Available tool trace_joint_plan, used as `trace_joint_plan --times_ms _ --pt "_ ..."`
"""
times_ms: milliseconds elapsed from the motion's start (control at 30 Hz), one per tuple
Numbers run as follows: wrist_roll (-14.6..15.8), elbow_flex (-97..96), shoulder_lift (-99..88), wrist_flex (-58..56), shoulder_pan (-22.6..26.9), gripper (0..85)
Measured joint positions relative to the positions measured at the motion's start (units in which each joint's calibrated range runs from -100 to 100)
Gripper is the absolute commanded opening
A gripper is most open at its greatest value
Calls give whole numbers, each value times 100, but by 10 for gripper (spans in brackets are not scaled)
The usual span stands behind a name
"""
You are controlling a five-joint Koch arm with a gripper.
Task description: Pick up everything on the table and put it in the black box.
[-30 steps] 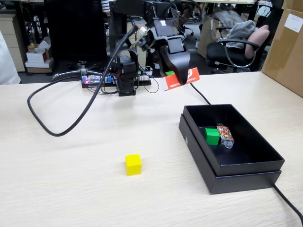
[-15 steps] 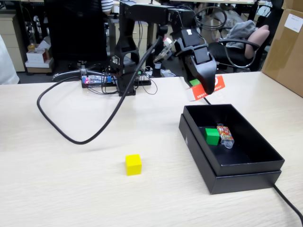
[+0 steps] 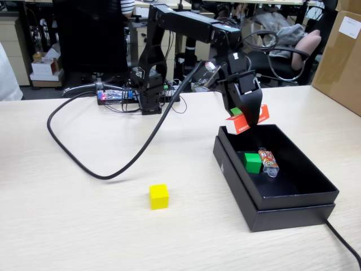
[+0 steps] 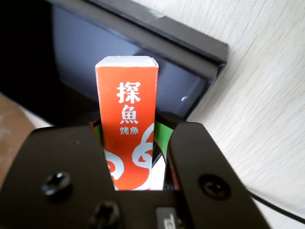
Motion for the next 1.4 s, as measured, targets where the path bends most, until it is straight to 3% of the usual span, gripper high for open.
trace_joint_plan --times_ms 200,933,1000,1400 --pt "-39 -183 0 280 -117 146" --pt "-68 210 -51 370 39 148" --pt "-68 210 -63 370 44 367" --pt "-88 210 -291 370 34 372"
